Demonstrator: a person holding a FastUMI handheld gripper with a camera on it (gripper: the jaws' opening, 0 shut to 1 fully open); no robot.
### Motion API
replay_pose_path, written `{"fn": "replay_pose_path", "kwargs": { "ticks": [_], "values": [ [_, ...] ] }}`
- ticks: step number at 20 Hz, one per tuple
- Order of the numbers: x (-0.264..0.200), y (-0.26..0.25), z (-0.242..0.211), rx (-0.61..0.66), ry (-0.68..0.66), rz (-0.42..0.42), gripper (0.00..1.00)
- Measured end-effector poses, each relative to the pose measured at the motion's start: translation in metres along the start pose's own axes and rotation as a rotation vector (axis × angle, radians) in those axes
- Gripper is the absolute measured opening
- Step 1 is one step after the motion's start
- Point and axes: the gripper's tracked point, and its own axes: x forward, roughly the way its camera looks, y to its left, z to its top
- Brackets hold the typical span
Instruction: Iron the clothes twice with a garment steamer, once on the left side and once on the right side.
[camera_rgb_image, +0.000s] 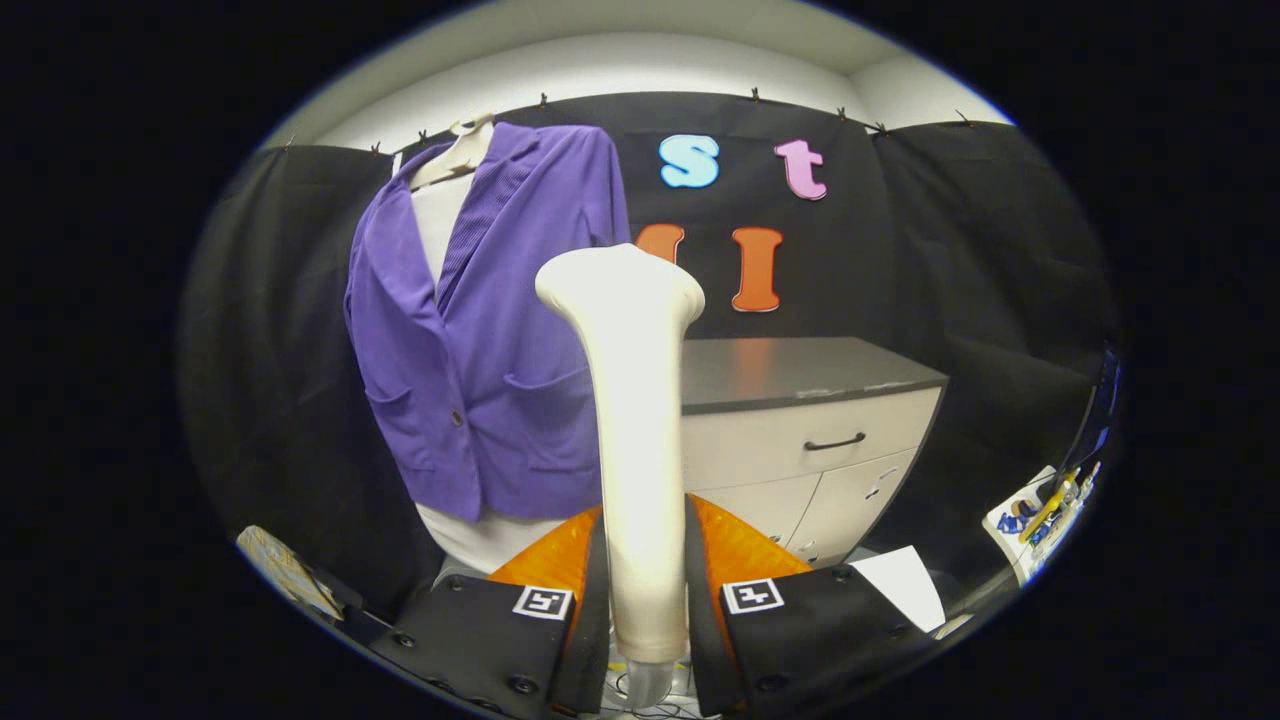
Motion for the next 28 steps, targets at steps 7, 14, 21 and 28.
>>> {"fn": "replay_pose_path", "kwargs": {
  "ticks": [7,14,21,28],
  "values": [
    [-0.055,-0.043,0.094,-0.008,-0.174,-0.014,0.41],
    [-0.099,-0.037,0.159,0.01,-0.297,0.054,0.41],
    [-0.103,-0.026,0.18,-0.017,-0.343,0.055,0.41],
    [-0.096,-0.018,0.184,-0.006,-0.344,0.078,0.41]
  ]
}}
